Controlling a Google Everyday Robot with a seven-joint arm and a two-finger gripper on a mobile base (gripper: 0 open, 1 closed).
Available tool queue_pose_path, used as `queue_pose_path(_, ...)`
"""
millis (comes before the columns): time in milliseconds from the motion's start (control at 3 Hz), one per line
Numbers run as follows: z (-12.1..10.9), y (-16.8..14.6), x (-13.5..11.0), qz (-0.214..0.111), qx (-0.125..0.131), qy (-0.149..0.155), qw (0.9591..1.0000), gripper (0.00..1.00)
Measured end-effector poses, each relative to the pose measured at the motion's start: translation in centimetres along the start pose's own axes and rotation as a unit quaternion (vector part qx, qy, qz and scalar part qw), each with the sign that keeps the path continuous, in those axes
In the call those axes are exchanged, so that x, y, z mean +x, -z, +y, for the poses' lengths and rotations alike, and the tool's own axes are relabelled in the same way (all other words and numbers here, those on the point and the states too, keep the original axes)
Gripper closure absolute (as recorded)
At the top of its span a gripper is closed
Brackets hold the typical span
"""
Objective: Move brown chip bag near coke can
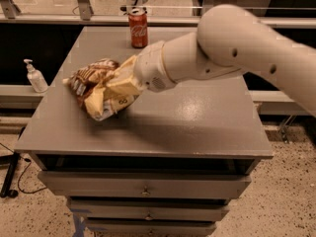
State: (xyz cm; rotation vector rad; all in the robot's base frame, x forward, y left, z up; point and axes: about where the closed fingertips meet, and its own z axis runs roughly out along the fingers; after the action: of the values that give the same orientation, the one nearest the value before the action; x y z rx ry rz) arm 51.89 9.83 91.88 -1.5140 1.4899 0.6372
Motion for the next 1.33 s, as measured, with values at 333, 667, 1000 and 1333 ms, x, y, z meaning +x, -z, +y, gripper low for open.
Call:
queue_pose_path(333,-2.7,6.5,-0.9,0.02,0.094,0.024,0.9951,1.0)
queue_pose_path(667,-5.0,14.4,-1.9,0.039,0.212,0.042,0.9756,1.0)
queue_pose_path(1000,-4.7,14.1,-1.8,0.041,0.212,0.049,0.9751,1.0)
queue_pose_path(1333,-8.6,14.8,-0.9,0.041,0.244,0.072,0.9662,1.0)
